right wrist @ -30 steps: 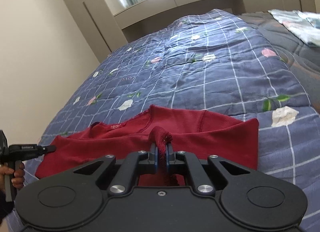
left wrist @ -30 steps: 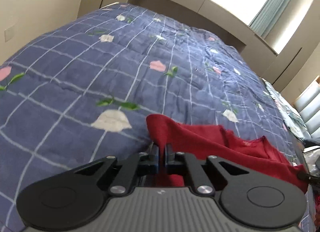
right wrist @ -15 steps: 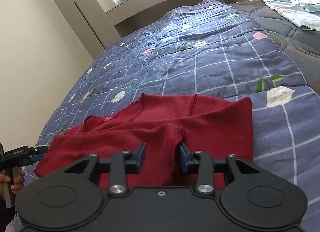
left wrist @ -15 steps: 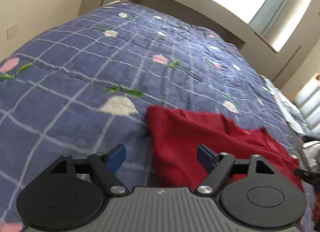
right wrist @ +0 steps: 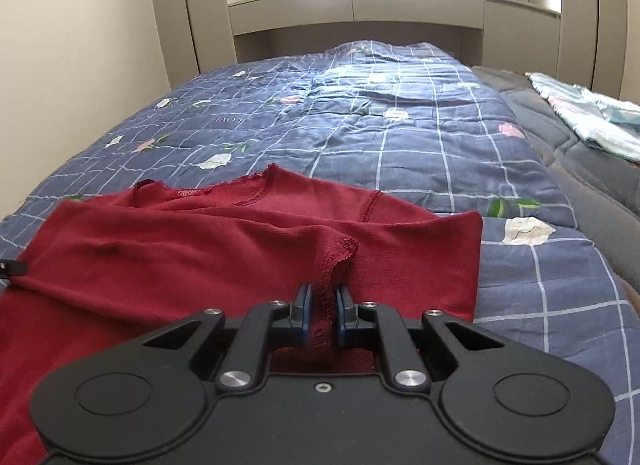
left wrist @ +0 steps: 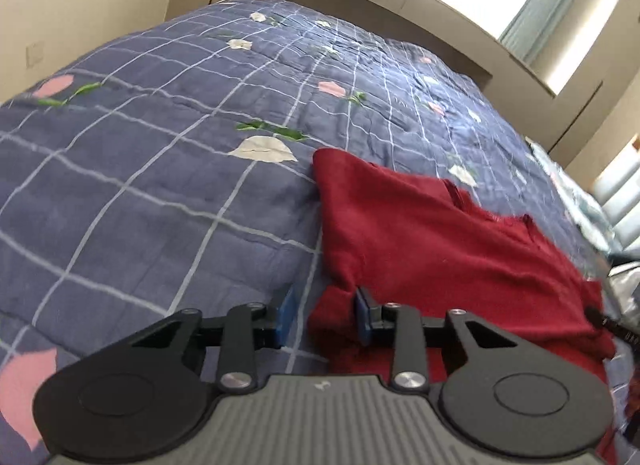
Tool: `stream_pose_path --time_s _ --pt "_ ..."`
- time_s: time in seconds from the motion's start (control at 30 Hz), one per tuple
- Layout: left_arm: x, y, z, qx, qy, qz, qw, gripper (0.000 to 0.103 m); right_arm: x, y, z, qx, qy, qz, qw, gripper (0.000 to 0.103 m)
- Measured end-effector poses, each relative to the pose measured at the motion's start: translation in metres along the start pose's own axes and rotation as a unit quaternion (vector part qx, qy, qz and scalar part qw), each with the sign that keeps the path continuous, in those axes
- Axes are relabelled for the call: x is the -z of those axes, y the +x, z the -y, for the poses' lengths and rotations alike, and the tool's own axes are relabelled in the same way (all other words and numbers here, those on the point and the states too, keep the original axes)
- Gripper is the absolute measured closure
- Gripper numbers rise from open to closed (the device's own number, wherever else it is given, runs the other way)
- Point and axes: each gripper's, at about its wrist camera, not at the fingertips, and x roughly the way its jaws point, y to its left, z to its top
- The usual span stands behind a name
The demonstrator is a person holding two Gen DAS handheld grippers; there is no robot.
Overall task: Fold small clothes
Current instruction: 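Pinch the folded fabric again with the right tool and release it, then move both open tools over the lengthwise-folded red sweater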
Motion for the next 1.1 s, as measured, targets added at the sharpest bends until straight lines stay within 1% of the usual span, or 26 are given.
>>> stream_pose_path --time_s 0.03,0.07,0.1,0.17,0.2,0.27,0.3,0.33,0.4,0.43,0.47,0.5,0.53,0.57,0.6,0.63,0.67,0.73,0.77,0.8,0.83,0.87,0.93,0.97,1.03,1.1 --pt "0.002 -0.005 0.0 -0.001 0.0 0.006 1.0 0.06 0.0 -0.003 -0.002 0.004 -0.006 0.006 1.0 0.087" --pt "0.005 -0.012 0.001 -0.01 0.001 0.019 0.9998 0.044 0.001 -0.007 -0.004 0.007 -0.014 0.012 1.0 0.084" --pt "0.009 -0.02 0.003 -0.026 0.006 0.033 0.9991 0.031 0.002 -0.011 -0.005 0.01 -0.018 0.018 1.0 0.081" --pt "0.016 -0.031 0.007 -0.035 0.032 0.047 0.9978 0.025 0.004 -0.019 -0.008 0.009 -0.03 0.034 0.999 0.068" --pt "0.021 -0.035 0.009 -0.038 0.049 0.049 0.9969 0.024 0.004 -0.023 -0.011 0.011 -0.036 0.042 0.998 0.065" --pt "0.03 -0.038 0.016 -0.054 0.077 0.048 0.9944 0.023 0.004 -0.026 -0.016 0.012 -0.05 0.057 0.997 0.051" --pt "0.033 -0.039 0.018 -0.054 0.081 0.049 0.994 0.019 0.004 -0.025 -0.018 0.013 -0.055 0.057 0.997 0.048" --pt "0.035 -0.039 0.019 -0.05 0.076 0.053 0.9944 0.018 0.004 -0.021 -0.021 0.017 -0.058 0.053 0.997 0.044" --pt "0.036 -0.04 0.019 -0.029 0.046 0.071 0.996 0.015 0.007 -0.013 -0.027 0.031 -0.065 0.045 0.996 0.043" --pt "0.036 -0.04 0.018 -0.023 0.029 0.079 0.9962 0.015 0.009 -0.009 -0.029 0.042 -0.071 0.041 0.996 0.04" --pt "0.034 -0.038 0.018 -0.025 0.01 0.089 0.9956 0.015 0.012 -0.006 -0.03 0.055 -0.076 0.04 0.995 0.034" --pt "0.032 -0.036 0.016 -0.036 -0.01 0.098 0.9944 0.015 0.015 -0.004 -0.03 0.063 -0.077 0.041 0.994 0.032" --pt "0.03 -0.031 0.014 -0.057 -0.026 0.1 0.993 0.016 0.018 -0.003 -0.028 0.068 -0.076 0.045 0.994 0.027" --pt "0.029 -0.027 0.012 -0.084 -0.039 0.092 0.9915 0.021 0.02 -0.003 -0.026 0.075 -0.072 0.049 0.993 0.024" --pt "0.027 -0.021 0.01 -0.108 -0.047 0.076 0.9901 0.023 0.021 -0.003 -0.025 0.085 -0.067 0.051 0.993 0.022" --pt "0.027 -0.017 0.008 -0.112 -0.051 0.066 0.9902 0.023 0.022 -0.003 -0.022 0.095 -0.064 0.053 0.992 0.02" --pt "0.028 -0.017 0.008 -0.113 -0.049 0.068 0.99 0.023 0.022 -0.005 -0.02 0.108 -0.061 0.054 0.991 0.017" --pt "0.029 -0.02 0.013 -0.125 -0.032 0.069 0.9892 0.021 0.024 -0.009 -0.016 0.118 -0.055 0.053 0.99 0.017" --pt "0.029 -0.021 0.015 -0.128 -0.027 0.069 0.989 0.019 0.024 -0.013 -0.014 0.118 -0.053 0.052 0.99 0.016" --pt "0.029 -0.023 0.016 -0.129 -0.028 0.067 0.9889 0.013 0.025 -0.017 -0.013 0.12 -0.051 0.052 0.99 0.015" --pt "0.029 -0.025 0.015 -0.13 -0.033 0.065 0.9889 0.011 0.026 -0.022 -0.012 0.122 -0.049 0.052 0.99 0.012" --pt "0.031 -0.029 0.015 -0.127 -0.039 0.064 0.989 0.008 0.027 -0.029 -0.011 0.12 -0.044 0.053 0.99 0.009" --pt "0.036 -0.036 0.018 -0.115 -0.046 0.064 0.9902 0.006 0.031 -0.042 -0.012 0.105 -0.041 0.057 0.992 0.004" --pt "0.04 -0.041 0.02 -0.103 -0.048 0.062 0.9915 0.003 0.033 -0.049 -0.013 0.095 -0.041 0.059 0.993 0.001" --pt "0.049 -0.05 0.022 -0.083 -0.051 0.062 0.9933 0.001 0.04 -0.064 -0.017 0.069 -0.04 0.059 0.995 0.001" --pt "0.06 -0.06 0.025 -0.065 -0.049 0.057 0.995 0.001 0.049 -0.079 -0.021 0.038 -0.041 0.047 0.997 0.001"
